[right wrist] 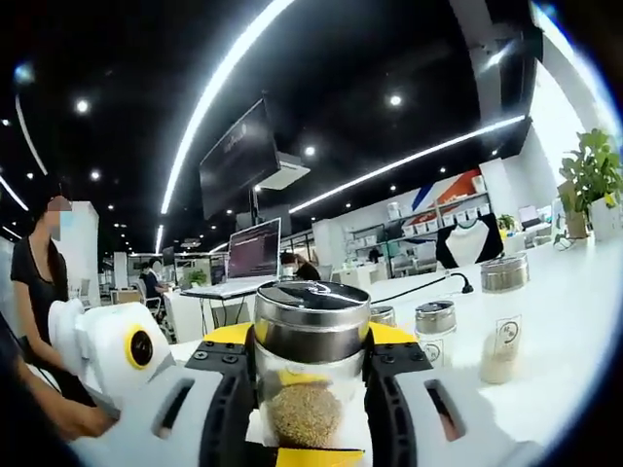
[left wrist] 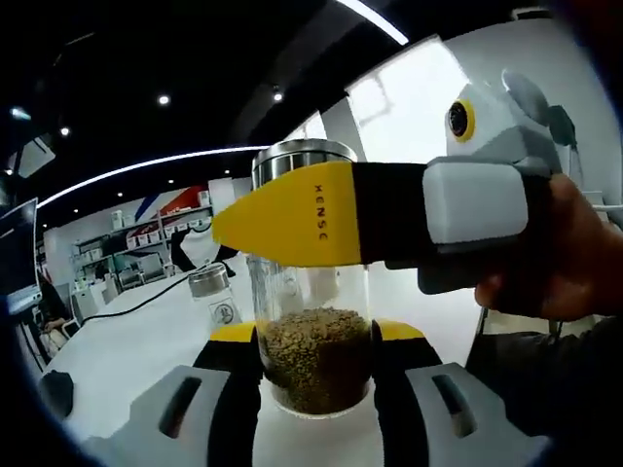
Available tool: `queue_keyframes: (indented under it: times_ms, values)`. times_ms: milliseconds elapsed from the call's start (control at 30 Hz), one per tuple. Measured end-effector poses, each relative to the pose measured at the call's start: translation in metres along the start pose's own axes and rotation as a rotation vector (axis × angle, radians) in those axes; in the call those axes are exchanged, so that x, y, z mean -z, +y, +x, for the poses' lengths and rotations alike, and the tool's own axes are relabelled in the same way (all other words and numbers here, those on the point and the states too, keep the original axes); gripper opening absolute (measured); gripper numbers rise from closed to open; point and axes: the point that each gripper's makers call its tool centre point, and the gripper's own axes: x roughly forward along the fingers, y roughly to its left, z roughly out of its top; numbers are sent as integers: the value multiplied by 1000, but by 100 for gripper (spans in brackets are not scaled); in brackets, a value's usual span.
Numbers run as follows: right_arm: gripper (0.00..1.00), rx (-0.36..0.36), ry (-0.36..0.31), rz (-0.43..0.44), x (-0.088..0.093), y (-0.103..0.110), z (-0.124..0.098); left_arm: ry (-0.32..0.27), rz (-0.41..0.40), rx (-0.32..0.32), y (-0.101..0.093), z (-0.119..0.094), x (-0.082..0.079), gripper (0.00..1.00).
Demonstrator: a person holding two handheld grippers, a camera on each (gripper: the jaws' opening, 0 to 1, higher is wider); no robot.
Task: Rotate the seasoning bottle until the label or dispensing opening points toward the visible target arrow and the bottle remains upright within the marked orientation range
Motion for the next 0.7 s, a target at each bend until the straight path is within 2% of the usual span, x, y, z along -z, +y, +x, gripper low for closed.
queue_keyframes:
  times_ms: [100, 233, 367, 467, 567, 700]
  values:
    - [41, -20, 0, 13, -4, -1, 1, -39, -29, 38, 0, -1, -5, 46]
    - [40, -53, 15, 10, -5, -2, -3, -60, -92, 129, -8, -2, -8, 45]
    - [40, -121, 31, -58, -7, 6, -10, -82, -119, 198, -16, -4, -12, 44]
    - [40, -200, 30, -150, -12, 16, -17, -119, -162, 278, -25, -7, -19, 43]
    - [40, -242, 19, -166, -16, 22, -23, -143, -185, 334, -30, -11, -24, 42]
    - [40, -298, 14, -173, -19, 27, -30, -162, -172, 384, -34, -14, -27, 42]
